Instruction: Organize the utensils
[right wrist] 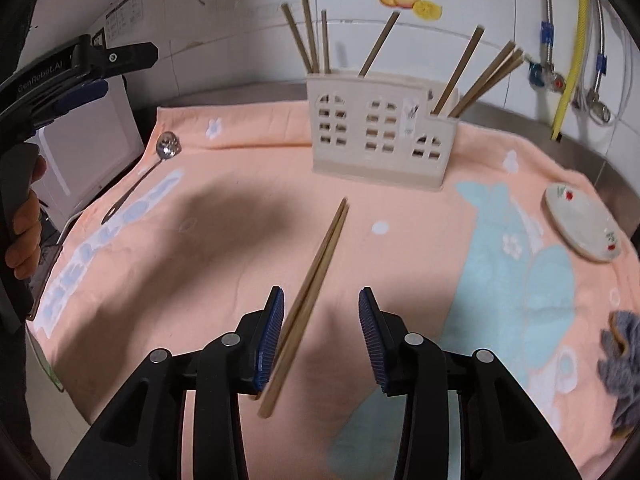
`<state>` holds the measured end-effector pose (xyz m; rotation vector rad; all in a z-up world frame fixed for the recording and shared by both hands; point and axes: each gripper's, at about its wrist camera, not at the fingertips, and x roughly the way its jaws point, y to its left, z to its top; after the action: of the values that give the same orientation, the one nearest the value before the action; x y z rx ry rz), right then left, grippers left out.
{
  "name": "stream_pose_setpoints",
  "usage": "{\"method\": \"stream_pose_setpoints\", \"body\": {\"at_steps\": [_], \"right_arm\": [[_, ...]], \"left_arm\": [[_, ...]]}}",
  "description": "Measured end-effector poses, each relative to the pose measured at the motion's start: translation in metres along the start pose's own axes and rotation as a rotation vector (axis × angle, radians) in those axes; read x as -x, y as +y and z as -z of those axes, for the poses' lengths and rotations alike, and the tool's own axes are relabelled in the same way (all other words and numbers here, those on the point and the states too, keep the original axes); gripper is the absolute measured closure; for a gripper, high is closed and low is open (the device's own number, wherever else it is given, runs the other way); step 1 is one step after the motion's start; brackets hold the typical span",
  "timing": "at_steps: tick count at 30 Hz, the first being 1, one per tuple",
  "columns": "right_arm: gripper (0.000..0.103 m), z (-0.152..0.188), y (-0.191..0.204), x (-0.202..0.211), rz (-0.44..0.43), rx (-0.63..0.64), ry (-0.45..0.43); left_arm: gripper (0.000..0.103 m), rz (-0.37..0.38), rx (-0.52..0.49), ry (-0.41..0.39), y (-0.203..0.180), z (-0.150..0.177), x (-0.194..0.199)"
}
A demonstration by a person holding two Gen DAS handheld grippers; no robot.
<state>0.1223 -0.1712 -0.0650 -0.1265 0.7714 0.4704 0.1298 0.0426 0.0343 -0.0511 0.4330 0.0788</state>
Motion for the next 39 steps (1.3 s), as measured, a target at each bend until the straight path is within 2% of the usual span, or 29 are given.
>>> {"method": "stream_pose_setpoints", "body": {"at_steps": [8, 11, 19, 28, 39], "right_arm": [[0.082, 0.015, 0.016, -0.019, 0.007, -0.024, 0.045], [0.083, 0.019, 0.017, -0.026, 0.013, -0.044, 0.065], [0.09, 0.025, 0.018, -0.04, 0.011, -0.089, 0.1], [0.095, 0.027, 0.016, -0.049, 0.017, -0.116, 0.121], [0.095, 0.028, 0.017, -0.052, 0.049, -0.1, 0.126]], "left_arm": [[0.005, -0.017, 0.038, 0.022, 0.019, 0.022, 0.004], [0.005, -0.035, 0.032, 0.023, 0.022, 0.026, 0.004], [0.005, -0.03, 0.038, 0.033, 0.029, 0.034, 0.002], [0.005, -0.023, 0.058, 0.052, 0.034, 0.039, -0.004], [0.005, -0.017, 0.063, 0.061, 0.032, 0.044, -0.005]]}}
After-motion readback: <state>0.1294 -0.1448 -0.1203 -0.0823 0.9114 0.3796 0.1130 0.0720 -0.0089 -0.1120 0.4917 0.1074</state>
